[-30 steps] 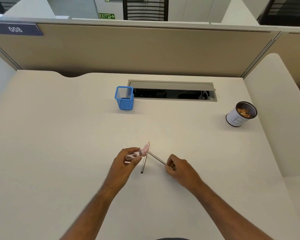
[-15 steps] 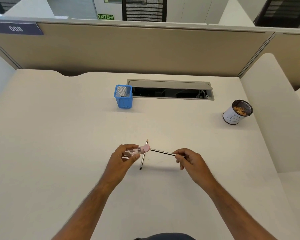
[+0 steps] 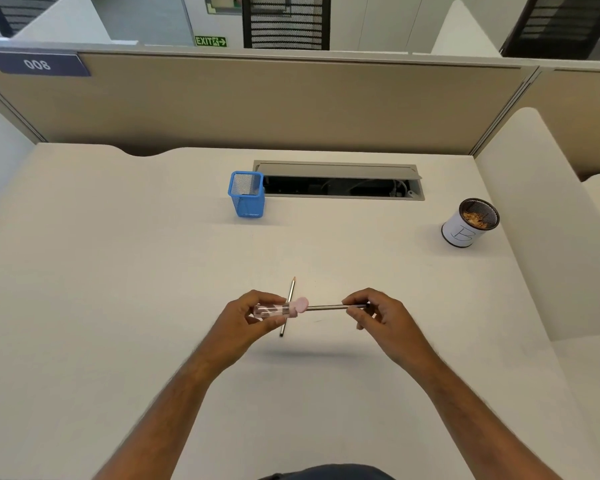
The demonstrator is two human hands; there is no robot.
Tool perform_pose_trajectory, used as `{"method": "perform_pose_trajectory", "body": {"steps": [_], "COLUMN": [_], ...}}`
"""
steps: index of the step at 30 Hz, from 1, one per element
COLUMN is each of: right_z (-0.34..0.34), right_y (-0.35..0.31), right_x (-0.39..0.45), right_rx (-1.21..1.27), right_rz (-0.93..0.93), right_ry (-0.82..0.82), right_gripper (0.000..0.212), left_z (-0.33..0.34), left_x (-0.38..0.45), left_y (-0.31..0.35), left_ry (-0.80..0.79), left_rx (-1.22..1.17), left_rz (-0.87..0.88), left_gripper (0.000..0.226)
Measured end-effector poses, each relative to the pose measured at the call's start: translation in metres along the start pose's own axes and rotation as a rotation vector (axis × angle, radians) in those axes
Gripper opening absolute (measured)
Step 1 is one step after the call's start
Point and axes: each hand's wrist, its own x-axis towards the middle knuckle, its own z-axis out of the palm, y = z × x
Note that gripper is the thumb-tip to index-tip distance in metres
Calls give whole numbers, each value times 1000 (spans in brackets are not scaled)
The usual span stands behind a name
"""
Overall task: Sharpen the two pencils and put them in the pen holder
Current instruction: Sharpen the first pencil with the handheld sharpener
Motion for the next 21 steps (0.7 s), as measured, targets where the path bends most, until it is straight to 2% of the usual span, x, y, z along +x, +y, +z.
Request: {"method": "perform_pose_trajectory", "body": {"steps": [11,15,21], "right_z": [-3,-5,-17], "right_y": [-4,-3,-5], "right_x": [-9,-8,-4], "right_rx": [45,47,103], "right_rz": [-24,-5,68], "right_ry": [66,-7,-85], "right_gripper": [16,16,32], "left_z": [-3,-4,4], "left_x": [1,5,8], "left_y": [6,6,2], "left_ry": [-39,-39,-62], "left_rx": [7,53,55], "left_rz": [35,53,53], "left_gripper": [27,29,29]}}
